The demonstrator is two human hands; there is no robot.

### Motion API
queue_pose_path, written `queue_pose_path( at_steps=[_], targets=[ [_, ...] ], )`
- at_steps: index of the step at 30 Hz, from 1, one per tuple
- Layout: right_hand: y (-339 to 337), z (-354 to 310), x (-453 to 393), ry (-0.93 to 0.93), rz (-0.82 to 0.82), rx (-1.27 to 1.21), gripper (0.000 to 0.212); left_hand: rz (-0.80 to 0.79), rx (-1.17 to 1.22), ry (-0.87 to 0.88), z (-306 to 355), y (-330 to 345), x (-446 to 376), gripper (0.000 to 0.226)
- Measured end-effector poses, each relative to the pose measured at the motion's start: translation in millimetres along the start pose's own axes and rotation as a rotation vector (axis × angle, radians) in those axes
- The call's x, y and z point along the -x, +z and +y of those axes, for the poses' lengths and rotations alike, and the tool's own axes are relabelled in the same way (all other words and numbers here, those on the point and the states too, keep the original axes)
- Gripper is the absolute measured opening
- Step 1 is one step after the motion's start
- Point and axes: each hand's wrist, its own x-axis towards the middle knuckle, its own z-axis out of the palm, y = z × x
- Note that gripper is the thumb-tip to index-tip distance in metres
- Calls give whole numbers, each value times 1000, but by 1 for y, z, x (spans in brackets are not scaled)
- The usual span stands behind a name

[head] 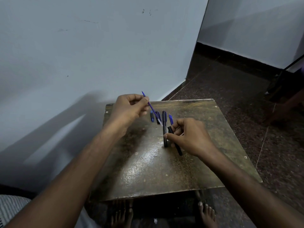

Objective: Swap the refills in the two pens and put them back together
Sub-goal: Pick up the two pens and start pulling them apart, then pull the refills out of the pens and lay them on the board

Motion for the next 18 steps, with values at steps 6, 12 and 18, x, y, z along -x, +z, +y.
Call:
queue_pose_path(
  at_steps=[6, 12, 18],
  targets=[
    [-9, 3, -7, 74, 73, -287, 6, -183, -16, -129, 6, 8, 8, 19],
    [-10, 4, -9, 151, 21, -633, 15, -449, -63, -240, -1, 31, 26, 31],
    [-13, 0, -7, 182, 27, -786, 16, -418, 86, -221, -5, 34, 25, 35]
  ],
)
